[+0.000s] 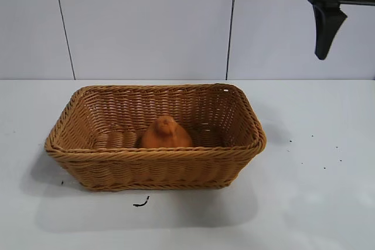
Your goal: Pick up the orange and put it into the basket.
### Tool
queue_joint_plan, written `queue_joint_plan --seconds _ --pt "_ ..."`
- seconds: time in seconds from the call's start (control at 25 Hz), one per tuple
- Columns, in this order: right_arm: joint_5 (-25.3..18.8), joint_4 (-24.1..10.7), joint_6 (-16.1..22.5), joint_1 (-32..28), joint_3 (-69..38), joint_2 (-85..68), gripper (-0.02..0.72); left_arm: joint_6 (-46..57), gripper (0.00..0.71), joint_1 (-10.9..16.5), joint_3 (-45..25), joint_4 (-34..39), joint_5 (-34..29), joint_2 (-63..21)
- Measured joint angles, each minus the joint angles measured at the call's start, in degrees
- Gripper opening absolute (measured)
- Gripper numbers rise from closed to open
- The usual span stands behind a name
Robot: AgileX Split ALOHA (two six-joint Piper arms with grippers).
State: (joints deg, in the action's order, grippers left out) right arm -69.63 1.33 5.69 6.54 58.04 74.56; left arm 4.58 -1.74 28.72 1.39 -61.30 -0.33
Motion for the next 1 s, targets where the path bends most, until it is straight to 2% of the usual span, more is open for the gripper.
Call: queue_joint_plan --seconds 0.16,0.28,0.44,0.72,1.0 --pt "0.60 0.27 0.00 0.00 -11.44 -14.54 0.639 0.00 0.696 0.00 0.00 0.00 0.00 0.00" --pt "4.06 0.22 -0.13 0.00 -19.64 -26.99 0.639 0.00 0.696 0.00 0.00 0.00 0.00 0.00" --pt "9.26 0.12 -2.47 0.00 -28.15 -43.19 0.639 0.00 0.696 0.00 0.00 0.00 0.00 0.00" --pt "11.05 0.12 -4.20 0.00 -29.88 -64.08 0.639 0.00 0.696 0.00 0.00 0.00 0.00 0.00" --pt "11.17 0.05 -4.38 0.00 -29.94 -74.78 0.639 0.00 0.696 0.00 0.00 0.00 0.00 0.00"
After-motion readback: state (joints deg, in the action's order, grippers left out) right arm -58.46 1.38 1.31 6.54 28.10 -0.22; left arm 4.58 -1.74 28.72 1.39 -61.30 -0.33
